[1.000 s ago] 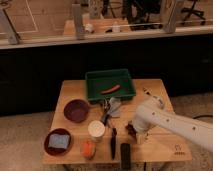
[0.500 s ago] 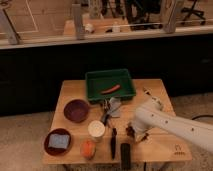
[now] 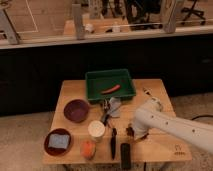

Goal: Place grapes in metal cup

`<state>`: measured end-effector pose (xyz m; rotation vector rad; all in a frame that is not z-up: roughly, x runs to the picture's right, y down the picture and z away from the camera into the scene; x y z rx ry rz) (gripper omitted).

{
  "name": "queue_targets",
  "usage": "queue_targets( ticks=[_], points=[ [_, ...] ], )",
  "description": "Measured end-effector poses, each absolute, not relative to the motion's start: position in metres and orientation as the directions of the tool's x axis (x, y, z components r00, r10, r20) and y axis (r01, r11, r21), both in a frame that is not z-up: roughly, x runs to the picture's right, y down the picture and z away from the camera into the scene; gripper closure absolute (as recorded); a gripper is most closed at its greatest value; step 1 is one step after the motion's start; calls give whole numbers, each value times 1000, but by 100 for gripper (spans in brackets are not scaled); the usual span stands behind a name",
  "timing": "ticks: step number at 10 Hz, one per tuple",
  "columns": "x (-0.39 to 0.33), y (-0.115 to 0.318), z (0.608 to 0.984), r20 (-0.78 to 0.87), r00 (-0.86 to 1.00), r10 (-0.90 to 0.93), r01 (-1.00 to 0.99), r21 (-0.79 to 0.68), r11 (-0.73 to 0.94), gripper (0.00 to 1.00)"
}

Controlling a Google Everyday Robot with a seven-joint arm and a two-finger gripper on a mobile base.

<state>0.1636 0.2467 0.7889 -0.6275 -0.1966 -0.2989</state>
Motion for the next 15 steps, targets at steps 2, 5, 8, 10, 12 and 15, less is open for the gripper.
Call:
queue_targets(
  ticks=[2, 5, 8, 10, 12, 15],
  points=[
    [158, 229, 768, 274, 938, -212, 332, -537, 775, 100],
    [144, 186, 723, 335, 920, -204, 358, -504, 786, 100],
    [99, 153, 695, 395, 887, -238, 412, -449, 793, 100],
    [70, 135, 687, 437, 863, -253, 444, -419, 792, 100],
    [59, 119, 688, 458, 854, -247, 447, -405, 798, 100],
    [43, 95, 701, 493, 841, -224, 445, -394, 804, 100]
  ],
)
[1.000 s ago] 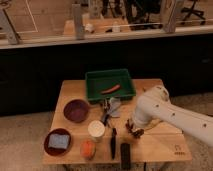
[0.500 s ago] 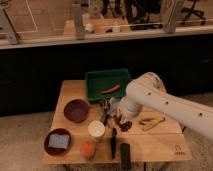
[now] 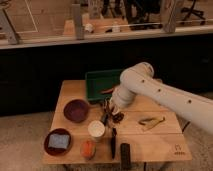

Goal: Place grapes in metal cup

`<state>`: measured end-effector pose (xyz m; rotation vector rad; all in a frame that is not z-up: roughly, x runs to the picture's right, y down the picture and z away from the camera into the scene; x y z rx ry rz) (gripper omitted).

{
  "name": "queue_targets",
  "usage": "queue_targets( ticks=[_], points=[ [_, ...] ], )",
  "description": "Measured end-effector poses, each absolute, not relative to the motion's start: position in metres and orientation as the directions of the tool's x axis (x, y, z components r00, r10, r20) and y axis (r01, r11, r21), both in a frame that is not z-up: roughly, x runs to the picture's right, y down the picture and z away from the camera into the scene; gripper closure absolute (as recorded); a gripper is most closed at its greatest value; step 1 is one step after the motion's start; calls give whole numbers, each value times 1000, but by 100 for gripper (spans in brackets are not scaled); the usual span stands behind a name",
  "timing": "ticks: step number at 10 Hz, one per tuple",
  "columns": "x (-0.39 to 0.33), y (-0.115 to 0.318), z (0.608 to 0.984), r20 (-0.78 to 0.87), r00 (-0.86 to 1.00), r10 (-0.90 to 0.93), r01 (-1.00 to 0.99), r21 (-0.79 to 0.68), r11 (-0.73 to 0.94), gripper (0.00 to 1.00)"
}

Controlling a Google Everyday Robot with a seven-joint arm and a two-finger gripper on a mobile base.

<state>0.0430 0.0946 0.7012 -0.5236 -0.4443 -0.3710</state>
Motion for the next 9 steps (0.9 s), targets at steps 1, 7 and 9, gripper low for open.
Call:
queue_targets(
  ticks=[1, 7, 9],
  points=[
    [36, 88, 706, 508, 834, -215, 445, -390, 806, 100],
    [0, 72, 732, 512, 825, -239, 453, -345, 822, 100],
    [-5, 62, 744, 507, 829, -237, 444, -339, 829, 100]
  ],
)
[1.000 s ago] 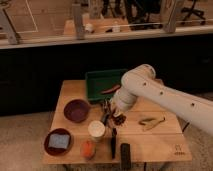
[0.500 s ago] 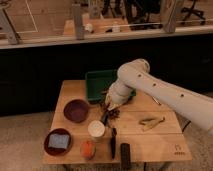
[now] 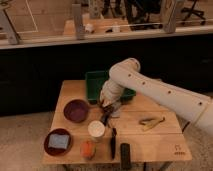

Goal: Place grapes in metal cup

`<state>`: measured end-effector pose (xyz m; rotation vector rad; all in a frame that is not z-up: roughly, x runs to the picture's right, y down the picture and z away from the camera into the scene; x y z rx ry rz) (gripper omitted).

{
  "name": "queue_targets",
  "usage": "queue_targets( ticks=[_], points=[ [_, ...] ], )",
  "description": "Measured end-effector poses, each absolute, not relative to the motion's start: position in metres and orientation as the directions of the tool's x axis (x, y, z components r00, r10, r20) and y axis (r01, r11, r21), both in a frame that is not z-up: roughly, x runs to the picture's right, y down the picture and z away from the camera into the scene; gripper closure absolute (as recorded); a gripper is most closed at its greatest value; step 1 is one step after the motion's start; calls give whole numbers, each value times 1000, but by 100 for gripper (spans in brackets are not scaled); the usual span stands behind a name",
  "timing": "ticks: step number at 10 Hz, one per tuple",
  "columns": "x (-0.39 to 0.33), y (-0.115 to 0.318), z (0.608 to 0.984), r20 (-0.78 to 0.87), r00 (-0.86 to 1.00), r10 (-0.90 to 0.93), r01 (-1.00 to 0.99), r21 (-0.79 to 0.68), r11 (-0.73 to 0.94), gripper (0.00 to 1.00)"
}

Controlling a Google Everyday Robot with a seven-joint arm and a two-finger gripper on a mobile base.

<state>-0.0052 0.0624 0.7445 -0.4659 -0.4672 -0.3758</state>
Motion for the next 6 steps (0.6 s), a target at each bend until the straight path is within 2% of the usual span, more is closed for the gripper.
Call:
queue_targets(
  ticks=[6],
  points=[
    [-3, 30, 767, 523, 835, -172, 388, -338, 857, 100]
  ],
)
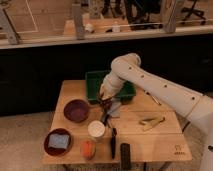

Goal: Place grapes in metal cup

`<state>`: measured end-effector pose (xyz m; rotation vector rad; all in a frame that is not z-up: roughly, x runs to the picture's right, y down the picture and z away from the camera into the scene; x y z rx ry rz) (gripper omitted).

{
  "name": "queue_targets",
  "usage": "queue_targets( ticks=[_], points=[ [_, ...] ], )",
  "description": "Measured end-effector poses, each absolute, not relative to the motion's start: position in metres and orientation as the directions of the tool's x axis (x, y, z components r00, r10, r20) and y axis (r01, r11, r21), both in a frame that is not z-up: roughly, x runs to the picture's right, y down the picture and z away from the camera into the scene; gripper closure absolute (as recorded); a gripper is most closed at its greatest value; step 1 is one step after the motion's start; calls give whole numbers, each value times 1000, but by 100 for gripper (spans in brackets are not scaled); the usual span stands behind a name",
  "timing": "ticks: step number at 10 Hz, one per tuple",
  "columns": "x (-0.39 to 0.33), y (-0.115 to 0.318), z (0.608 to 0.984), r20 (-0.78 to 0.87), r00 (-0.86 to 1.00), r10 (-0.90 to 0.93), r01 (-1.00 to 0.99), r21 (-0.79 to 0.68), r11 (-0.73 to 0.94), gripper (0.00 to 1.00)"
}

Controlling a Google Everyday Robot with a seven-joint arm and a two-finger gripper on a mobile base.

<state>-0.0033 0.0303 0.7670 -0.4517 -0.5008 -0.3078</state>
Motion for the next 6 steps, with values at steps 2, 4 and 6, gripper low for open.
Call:
queue_targets(
  ticks=[2, 4, 6],
  points=[
    [-9, 25, 770, 536, 826, -174, 389, -320, 864, 100],
    [-11, 22, 774, 548, 817, -177, 391, -302, 869, 100],
    [-15, 19, 778, 561, 807, -186, 396, -281, 874, 100]
  ],
)
